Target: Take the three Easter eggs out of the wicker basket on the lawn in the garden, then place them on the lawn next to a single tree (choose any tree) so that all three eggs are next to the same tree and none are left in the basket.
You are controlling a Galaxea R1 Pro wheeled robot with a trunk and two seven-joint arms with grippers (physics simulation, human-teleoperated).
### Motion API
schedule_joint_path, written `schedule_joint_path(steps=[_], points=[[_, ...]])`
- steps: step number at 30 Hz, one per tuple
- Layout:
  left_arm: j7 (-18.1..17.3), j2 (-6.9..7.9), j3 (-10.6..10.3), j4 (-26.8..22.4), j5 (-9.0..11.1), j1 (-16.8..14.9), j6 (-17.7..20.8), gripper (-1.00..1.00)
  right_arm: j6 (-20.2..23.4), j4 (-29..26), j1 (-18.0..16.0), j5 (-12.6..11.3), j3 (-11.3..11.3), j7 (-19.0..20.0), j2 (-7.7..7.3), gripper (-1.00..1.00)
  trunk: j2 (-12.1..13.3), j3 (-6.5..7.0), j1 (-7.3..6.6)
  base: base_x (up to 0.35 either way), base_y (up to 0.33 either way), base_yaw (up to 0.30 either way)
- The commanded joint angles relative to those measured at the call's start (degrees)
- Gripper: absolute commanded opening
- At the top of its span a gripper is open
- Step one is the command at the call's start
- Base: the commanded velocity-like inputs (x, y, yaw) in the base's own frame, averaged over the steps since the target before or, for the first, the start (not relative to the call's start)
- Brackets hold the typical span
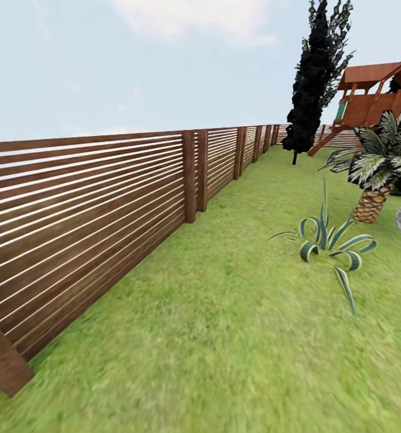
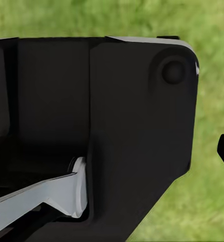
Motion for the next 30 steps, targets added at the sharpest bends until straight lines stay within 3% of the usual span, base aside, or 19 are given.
schedule_joint_path(steps=[1,18,30], points=[[0.0,0.01,0.0,0.0,-0.1,0.0,-0.2,1.0,-0.1,-0.1,0.0,0.0,0.0,0.0,0.03,1.0,-0.1,-0.1,0.06,0.322,0.071,-0.064],[0.0,0.01,0.0,0.0,0.0,0.0,-0.2,1.0,-0.1,0.0,0.0,0.2,0.1,0.0,0.06,1.0,-0.1,-0.1,0.06,0.322,0.071,-0.014],[0.1,0.01,0.0,0.0,0.0,0.0,-0.2,1.0,-0.1,-0.1,0.0,0.2,0.1,0.0,0.06,1.0,-0.1,-0.1,0.06,0.322,0.071,-0.106]])
